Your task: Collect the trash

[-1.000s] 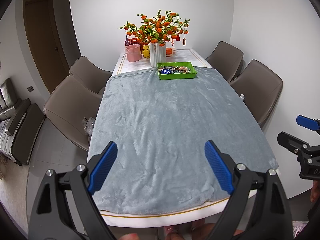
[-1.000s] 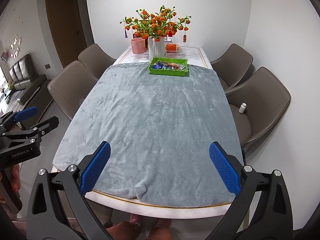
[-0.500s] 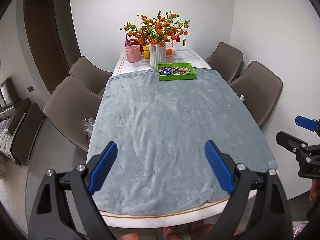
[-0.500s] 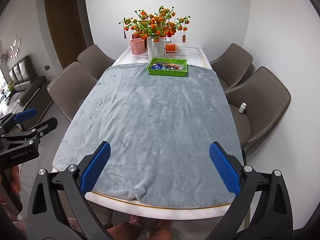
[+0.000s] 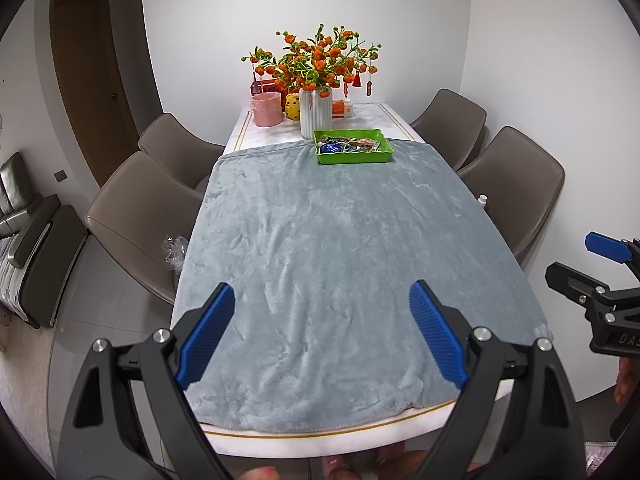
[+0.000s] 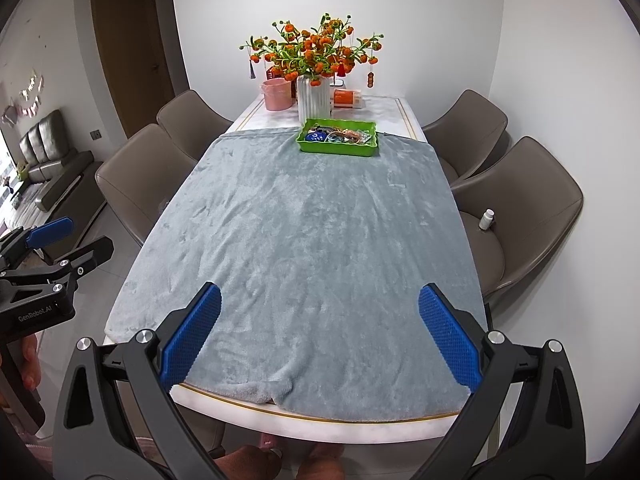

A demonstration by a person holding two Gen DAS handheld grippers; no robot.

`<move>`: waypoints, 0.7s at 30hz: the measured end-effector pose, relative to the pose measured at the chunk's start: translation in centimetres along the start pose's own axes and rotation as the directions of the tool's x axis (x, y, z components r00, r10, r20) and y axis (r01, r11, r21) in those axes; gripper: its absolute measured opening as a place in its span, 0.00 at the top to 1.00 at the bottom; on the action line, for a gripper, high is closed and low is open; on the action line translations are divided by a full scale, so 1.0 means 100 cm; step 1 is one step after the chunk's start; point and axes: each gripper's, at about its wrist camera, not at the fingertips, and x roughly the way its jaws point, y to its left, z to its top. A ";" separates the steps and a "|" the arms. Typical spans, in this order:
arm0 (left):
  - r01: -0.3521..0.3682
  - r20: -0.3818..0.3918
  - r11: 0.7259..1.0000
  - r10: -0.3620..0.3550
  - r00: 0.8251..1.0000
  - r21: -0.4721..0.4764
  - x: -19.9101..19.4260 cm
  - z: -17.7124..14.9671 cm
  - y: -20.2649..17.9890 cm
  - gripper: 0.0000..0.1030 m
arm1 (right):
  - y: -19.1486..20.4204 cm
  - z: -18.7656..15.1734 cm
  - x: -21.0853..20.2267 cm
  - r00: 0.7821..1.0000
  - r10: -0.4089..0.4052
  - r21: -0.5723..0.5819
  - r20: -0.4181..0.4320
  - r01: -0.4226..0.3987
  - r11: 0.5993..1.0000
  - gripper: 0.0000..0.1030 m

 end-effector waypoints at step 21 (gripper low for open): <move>-0.006 0.002 1.000 0.006 1.000 -0.002 0.003 -0.001 -0.006 0.14 | 0.004 0.004 0.005 1.000 0.005 -0.007 0.008 -0.005 1.000 0.07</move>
